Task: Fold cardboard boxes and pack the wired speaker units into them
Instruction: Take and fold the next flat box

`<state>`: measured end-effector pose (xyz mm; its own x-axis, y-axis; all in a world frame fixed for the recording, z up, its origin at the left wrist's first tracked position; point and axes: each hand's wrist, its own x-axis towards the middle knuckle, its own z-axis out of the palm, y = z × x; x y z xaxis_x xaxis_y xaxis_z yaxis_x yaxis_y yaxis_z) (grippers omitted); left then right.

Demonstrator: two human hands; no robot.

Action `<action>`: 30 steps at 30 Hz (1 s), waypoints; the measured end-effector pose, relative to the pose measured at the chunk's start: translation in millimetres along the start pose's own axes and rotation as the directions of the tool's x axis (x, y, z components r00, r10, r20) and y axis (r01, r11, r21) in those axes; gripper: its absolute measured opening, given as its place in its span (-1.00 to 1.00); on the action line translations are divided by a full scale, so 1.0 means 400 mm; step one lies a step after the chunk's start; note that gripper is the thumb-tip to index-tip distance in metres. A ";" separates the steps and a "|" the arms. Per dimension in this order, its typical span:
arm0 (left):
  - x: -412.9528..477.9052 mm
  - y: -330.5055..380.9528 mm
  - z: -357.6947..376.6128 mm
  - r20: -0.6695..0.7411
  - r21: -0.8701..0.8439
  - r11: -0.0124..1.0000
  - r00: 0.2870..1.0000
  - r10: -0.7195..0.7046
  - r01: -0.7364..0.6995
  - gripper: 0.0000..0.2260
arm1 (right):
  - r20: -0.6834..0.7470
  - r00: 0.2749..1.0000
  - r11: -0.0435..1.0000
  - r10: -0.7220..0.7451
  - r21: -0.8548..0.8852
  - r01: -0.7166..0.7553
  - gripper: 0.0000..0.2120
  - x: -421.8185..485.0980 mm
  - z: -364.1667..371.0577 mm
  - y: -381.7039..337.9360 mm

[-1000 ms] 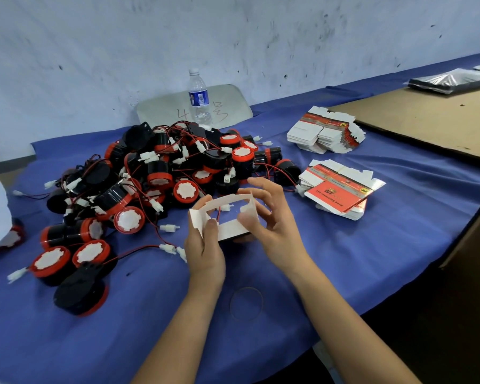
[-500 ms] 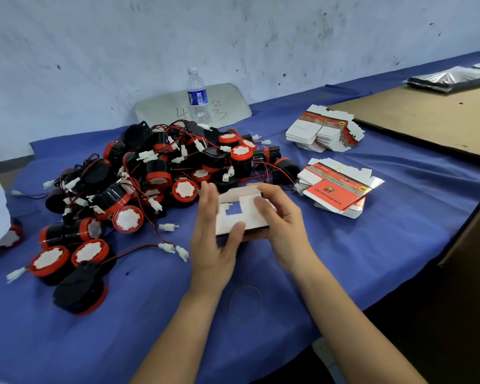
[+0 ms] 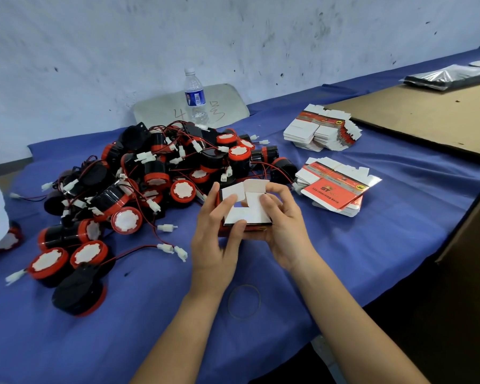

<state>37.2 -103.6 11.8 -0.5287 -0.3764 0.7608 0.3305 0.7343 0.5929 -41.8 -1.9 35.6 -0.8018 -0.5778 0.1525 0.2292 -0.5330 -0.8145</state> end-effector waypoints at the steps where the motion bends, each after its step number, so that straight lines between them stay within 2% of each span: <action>1: -0.001 0.001 0.001 -0.005 -0.008 1.000 1.000 0.000 0.000 -0.69 | 0.001 1.000 1.000 -0.017 -0.002 0.017 -0.90 0.000 0.001 -0.001; 5: -0.002 0.005 0.003 -0.039 -0.039 0.999 0.999 -0.007 0.005 -0.69 | 0.033 0.995 0.994 -0.090 -0.065 0.092 -0.84 -0.002 0.001 -0.002; 9: -0.004 0.004 0.000 -0.050 -0.054 0.998 0.998 -0.034 0.031 -0.70 | 0.020 0.991 0.988 -0.133 -0.082 0.134 -0.69 -0.006 0.006 -0.003; 15: -0.002 0.001 -0.003 -0.022 0.037 0.999 1.000 -0.007 0.008 -0.79 | 0.017 0.983 0.975 -0.183 -0.125 0.183 -0.71 -0.001 -0.001 0.009; 18: -0.004 0.002 -0.002 -0.016 0.038 0.999 1.000 -0.018 0.019 -0.80 | 0.042 0.982 0.976 -0.185 -0.106 0.188 -0.60 0.002 -0.004 0.006; 23: -0.002 0.000 0.000 0.018 -0.003 1.000 1.000 -0.020 0.020 -0.78 | 0.089 0.993 0.996 -0.082 -0.020 0.084 -0.79 -0.002 -0.003 -0.012; 27: -0.006 -0.006 0.003 0.013 -0.111 0.993 0.999 -0.044 0.045 -0.73 | 0.051 0.994 0.990 -0.096 -0.101 0.101 -0.97 -0.002 -0.006 -0.001; 30: -0.008 -0.011 0.003 -0.021 -0.147 0.986 0.997 -0.079 0.075 -0.64 | 0.086 0.987 0.980 -0.136 -0.136 0.147 -0.81 -0.007 -0.002 0.003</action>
<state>36.5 -104.8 6.5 -0.5362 -0.4451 0.7173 0.4012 0.6132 0.6804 -39.8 -0.4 33.6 -0.7748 -0.5510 0.3099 0.0315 -0.5233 -0.8516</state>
